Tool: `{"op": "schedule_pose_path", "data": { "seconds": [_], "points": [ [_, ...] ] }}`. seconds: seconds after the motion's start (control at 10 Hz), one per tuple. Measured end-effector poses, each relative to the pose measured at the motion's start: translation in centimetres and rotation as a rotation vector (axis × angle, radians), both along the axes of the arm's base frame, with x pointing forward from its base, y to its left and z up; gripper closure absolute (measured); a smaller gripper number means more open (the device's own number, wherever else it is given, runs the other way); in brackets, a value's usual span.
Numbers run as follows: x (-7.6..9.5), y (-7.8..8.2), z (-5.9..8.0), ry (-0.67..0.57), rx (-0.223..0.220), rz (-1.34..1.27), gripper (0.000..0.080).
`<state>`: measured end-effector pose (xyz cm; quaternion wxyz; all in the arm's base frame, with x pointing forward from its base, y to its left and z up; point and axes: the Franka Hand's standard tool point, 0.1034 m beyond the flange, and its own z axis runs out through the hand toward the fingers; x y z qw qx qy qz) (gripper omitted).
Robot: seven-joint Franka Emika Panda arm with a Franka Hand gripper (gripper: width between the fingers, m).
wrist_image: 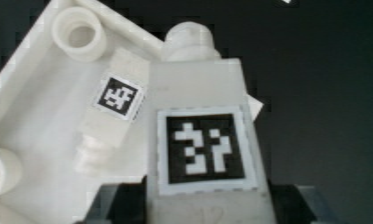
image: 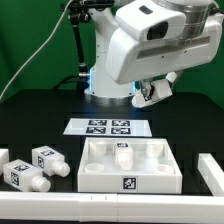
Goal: Assemble one leg
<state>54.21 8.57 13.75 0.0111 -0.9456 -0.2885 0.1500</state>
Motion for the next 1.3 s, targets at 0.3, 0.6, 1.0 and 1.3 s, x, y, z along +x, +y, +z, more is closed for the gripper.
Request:
{"op": "schedule_pose_path", "data": {
  "seconds": [0.3,0.6,1.0,1.3],
  "points": [
    [0.7,-0.8,-0.1,-0.177,0.066,-0.025,0.0512],
    [1.2,-0.7,0.3,-0.209,0.156,-0.231,0.0512],
    [2.4,-1.3,0.0,-0.483,0.195,-0.255,0.0512],
    [2.9,-2.6,-0.7,-0.631,0.198,-0.262,0.0512]
  ]
}}
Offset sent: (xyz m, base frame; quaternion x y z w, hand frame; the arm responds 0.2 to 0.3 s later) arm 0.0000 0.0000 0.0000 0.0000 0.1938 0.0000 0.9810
